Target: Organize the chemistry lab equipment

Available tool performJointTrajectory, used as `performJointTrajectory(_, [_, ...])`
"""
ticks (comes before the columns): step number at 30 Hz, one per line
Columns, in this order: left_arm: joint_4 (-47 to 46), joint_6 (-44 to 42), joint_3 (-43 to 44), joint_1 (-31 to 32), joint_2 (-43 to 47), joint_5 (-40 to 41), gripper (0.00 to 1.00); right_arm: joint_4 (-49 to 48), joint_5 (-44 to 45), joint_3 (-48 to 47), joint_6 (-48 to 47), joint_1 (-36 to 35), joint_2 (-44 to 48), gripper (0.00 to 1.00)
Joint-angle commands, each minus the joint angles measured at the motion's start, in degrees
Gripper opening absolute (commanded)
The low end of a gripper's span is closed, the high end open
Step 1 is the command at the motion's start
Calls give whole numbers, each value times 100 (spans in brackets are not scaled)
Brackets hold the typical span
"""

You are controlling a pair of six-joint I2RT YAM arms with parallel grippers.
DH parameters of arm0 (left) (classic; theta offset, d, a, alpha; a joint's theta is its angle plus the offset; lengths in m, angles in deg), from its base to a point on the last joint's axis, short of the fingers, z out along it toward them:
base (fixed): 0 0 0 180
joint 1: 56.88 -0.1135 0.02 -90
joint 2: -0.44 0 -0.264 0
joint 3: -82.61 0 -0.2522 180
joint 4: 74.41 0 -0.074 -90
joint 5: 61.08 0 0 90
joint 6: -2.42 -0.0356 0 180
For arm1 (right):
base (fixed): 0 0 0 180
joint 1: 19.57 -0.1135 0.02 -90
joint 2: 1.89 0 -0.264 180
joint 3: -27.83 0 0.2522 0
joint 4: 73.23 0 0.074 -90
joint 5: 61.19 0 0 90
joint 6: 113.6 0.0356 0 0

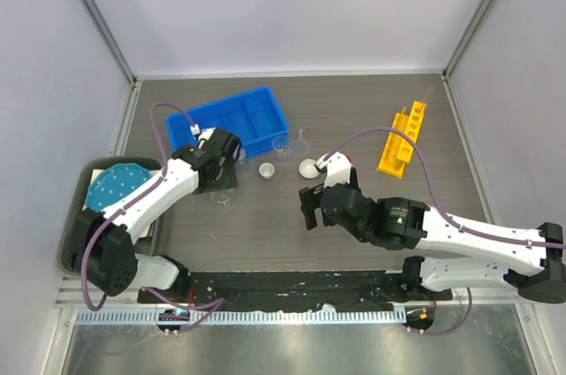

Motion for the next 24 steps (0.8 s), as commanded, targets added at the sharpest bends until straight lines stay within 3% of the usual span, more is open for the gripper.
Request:
performJointTrajectory(1, [-416, 12, -3, 24, -187, -2, 70, -30, 331, -177, 116, -54, 34, 94])
performJointTrajectory(15, [-513, 3, -12, 24, -354, -108, 51, -74, 349, -36, 151, -54, 87, 94])
performJointTrajectory(24, [-645, 82, -284, 24, -231, -178, 46, -92, 314, 60, 213, -54, 113, 94])
